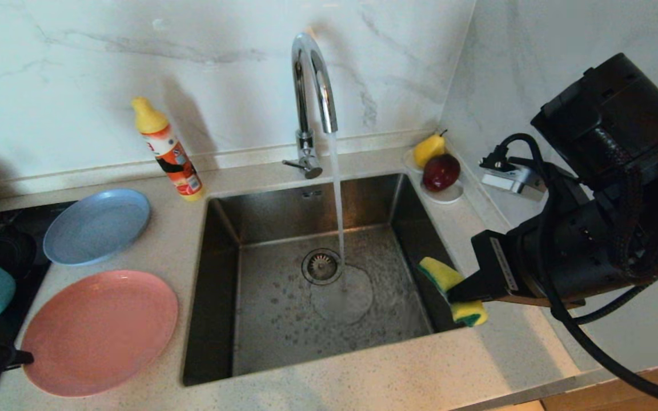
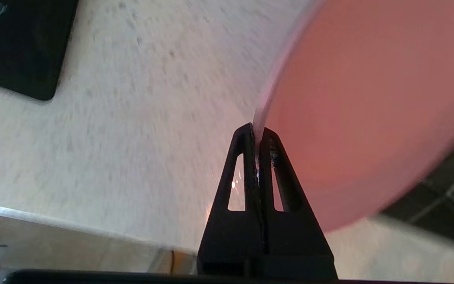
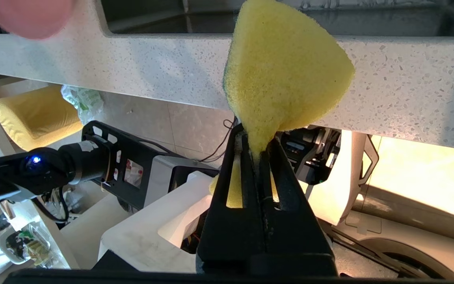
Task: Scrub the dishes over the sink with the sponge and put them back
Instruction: Wash the plate
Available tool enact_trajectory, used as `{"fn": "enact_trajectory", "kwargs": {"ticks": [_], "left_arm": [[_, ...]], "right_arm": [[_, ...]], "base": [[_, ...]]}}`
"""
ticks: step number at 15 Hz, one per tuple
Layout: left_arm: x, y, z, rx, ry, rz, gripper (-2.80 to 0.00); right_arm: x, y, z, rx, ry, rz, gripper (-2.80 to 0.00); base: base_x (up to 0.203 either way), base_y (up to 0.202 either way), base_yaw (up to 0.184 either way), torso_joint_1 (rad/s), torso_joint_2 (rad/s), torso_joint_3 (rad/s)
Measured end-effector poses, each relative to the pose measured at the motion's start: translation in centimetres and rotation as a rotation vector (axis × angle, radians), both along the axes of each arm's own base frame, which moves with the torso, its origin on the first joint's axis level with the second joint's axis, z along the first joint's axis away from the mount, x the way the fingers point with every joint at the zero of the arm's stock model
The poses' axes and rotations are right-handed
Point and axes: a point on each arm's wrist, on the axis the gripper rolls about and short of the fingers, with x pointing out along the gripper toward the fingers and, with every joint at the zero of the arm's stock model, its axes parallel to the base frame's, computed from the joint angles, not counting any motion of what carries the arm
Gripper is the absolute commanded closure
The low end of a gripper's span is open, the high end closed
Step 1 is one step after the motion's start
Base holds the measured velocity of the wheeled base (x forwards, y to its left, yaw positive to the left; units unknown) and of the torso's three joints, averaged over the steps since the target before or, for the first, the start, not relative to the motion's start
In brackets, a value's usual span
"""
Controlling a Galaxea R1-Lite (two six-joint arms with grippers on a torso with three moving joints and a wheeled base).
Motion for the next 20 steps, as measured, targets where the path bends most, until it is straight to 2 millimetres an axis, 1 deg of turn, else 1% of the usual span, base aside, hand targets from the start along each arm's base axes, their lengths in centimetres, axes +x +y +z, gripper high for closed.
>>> {"fn": "enact_trajectory", "kwargs": {"ticks": [4, 7, 9, 11, 13, 15, 17, 20], "left_arm": [[-2.5, -2.2, 2.9, 0.066, -0.054, -0.067, 0.00], [-4.1, -4.2, 5.4, 0.056, -0.125, -0.132, 0.00], [-4.9, -5.9, 6.8, 0.038, -0.155, -0.202, 0.00], [-5.1, -7.5, 7.6, 0.038, -0.173, -0.287, 0.00], [-4.7, -8.8, 8.5, 0.047, -0.195, -0.372, 0.00], [-3.6, -9.8, 9.2, 0.044, -0.193, -0.419, 0.00], [-1.9, -10.9, 9.8, 0.038, -0.175, -0.452, 0.00], [1.7, -13.1, 10.2, 0.027, -0.171, -0.479, 0.00]], "right_arm": [[-0.2, 0.1, 0.1, 0.003, -0.002, 0.006, 0.00], [-0.4, 0.0, 0.3, 0.006, -0.006, 0.012, 0.00], [-0.6, -0.1, 0.5, 0.011, -0.012, 0.013, 0.00], [-0.8, -0.3, 0.8, 0.019, -0.023, 0.013, 0.00], [-1.1, -0.5, 1.0, 0.026, -0.030, 0.013, 0.00], [-1.2, -0.7, 1.2, 0.031, -0.038, 0.014, 0.00], [-1.4, -0.7, 1.3, 0.036, -0.043, 0.014, 0.00], [-1.4, -0.7, 1.4, 0.042, -0.040, 0.020, 0.00]], "base": [[0.000, 0.000, 0.000, 0.000, 0.00, 0.000], [0.000, 0.000, 0.000, 0.000, 0.00, 0.000], [0.000, 0.000, 0.000, 0.000, 0.00, 0.000], [0.000, 0.000, 0.000, 0.000, 0.00, 0.000], [0.000, 0.000, 0.000, 0.000, 0.00, 0.000], [0.000, 0.000, 0.000, 0.000, 0.00, 0.000], [0.000, 0.000, 0.000, 0.000, 0.00, 0.000], [0.000, 0.000, 0.000, 0.000, 0.00, 0.000]]}}
